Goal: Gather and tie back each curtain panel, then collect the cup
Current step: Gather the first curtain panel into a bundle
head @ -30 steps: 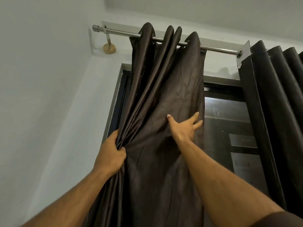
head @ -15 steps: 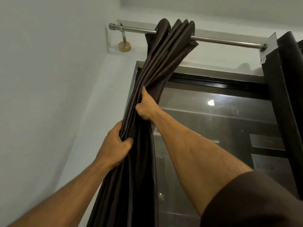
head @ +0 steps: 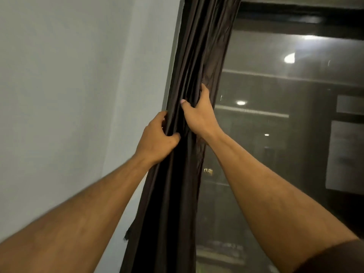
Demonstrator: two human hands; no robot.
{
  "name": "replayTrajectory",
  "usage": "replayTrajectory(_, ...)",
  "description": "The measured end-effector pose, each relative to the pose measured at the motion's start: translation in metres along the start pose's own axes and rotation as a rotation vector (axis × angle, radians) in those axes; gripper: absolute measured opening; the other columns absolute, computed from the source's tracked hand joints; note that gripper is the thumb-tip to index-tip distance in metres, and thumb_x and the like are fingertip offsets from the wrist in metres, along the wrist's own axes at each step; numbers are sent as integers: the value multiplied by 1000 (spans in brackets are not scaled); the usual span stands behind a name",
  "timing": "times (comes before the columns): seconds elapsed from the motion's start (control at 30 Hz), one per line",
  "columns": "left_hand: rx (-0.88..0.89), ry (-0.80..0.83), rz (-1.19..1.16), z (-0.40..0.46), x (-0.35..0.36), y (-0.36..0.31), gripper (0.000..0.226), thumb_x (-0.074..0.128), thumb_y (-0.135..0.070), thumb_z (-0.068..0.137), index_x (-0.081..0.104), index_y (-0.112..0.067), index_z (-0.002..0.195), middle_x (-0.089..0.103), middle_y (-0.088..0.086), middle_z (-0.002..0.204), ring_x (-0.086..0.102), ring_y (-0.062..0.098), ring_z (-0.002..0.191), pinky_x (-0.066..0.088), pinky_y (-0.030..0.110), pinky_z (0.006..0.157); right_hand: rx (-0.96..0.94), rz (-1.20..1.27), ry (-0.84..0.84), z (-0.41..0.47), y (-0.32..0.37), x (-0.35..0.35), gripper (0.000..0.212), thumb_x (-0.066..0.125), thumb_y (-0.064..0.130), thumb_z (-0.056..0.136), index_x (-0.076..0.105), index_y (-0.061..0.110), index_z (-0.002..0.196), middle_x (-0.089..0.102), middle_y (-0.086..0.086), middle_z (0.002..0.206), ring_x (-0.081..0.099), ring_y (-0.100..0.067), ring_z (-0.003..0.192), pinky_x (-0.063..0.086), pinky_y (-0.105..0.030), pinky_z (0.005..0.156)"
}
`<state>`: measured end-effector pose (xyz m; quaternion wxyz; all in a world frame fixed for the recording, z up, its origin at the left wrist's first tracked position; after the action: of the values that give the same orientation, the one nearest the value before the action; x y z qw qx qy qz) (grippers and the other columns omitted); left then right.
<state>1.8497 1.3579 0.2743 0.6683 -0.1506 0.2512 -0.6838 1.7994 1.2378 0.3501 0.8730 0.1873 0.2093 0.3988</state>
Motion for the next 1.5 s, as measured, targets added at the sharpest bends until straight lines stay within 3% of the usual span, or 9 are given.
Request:
replayTrajectory(0.37, -453, 114, -113, -157, 35, 103, 39, 71, -26, 86, 70, -15, 123, 77, 1, 109, 75, 19, 99, 59, 43, 95, 297, -56, 46, -195, -143, -16, 68, 69, 39, 96, 36, 21, 152, 62, 8, 141, 60, -7, 127, 50, -37, 110)
replayTrajectory(0.6, -638, 15, -90, -194, 35, 139, 29, 50, -22, 91, 52, -14, 63, 53, 1, 58, 53, 11, 56, 41, 28, 56, 243, -291, 43, -243, -150, -11, 81, 67, 16, 98, 17, 21, 161, 36, -2, 161, 44, -16, 143, 42, -32, 115)
replayTrajectory(0.67, -642, -6, -86, -190, 35, 149, 35, 50, -23, 100, 56, -13, 67, 58, 3, 61, 56, 17, 58, 42, 26, 53, -35, -603, -103, -242, -109, -14, 83, 67, 9, 94, 19, 14, 161, 27, -13, 164, 35, -28, 149, 40, -42, 117)
replayTrajectory(0.8, -597, 53, -173, -177, 41, 152, 47, 54, -61, 98, 76, -21, 94, 77, -2, 82, 74, 11, 77, 59, 23, 66, -336, -742, -181, -245, -59, 17, 47, 68, 23, 96, 55, 10, 139, 62, -10, 128, 61, -25, 112, 49, -40, 90)
replayTrajectory(0.97, -617, 90, -269, -162, 46, 160, 60, 37, -65, 102, 77, -20, 104, 78, 5, 95, 72, 26, 95, 60, 43, 90, 190, -668, 6, -219, -105, 47, 71, 54, 70, 92, 47, 17, 138, 64, -1, 125, 67, -19, 102, 54, -33, 77)
replayTrajectory(1.1, -442, 254, -95, -153, 67, 158, 29, 71, -30, 96, 73, -14, 119, 77, 4, 110, 72, 21, 99, 59, 39, 91, 315, -631, -92, -211, -125, 28, 40, 56, 38, 102, 51, 15, 134, 71, -4, 106, 71, -24, 93, 58, -41, 77)
replayTrajectory(1.27, -425, 108, 78, -147, 63, 164, 12, 62, -16, 101, 73, -13, 97, 74, 4, 89, 69, 17, 73, 58, 32, 65, 460, -688, -174, -208, -150, -3, 7, 58, 20, 99, 59, 17, 105, 71, -2, 89, 70, -24, 83, 59, -42, 75)
replayTrajectory(1.37, -369, 133, 35, -150, 62, 165, 20, 61, -11, 97, 65, -25, 84, 69, -5, 68, 65, 8, 56, 52, 28, 51, 524, -573, -140, -204, -168, -6, 3, 62, 17, 97, 60, 17, 100, 70, 1, 91, 69, -20, 84, 57, -33, 70)
replayTrajectory(1.5, -387, 307, -139, -158, 82, 158, 32, 72, -11, 89, 65, -27, 116, 76, -10, 85, 72, 2, 73, 56, 20, 65, 544, -236, 20, -198, -179, 33, 30, 60, 35, 103, 70, 7, 101, 76, -4, 95, 73, -19, 88, 58, -30, 70)
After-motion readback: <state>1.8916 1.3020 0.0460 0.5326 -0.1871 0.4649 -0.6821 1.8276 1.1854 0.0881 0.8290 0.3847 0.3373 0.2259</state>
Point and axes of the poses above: each hand's wrist, its own z-axis towards the middle knuckle, its own x-axis out of the palm, y = z × x, the point moved 10 cm from there along z, towards the middle knuckle
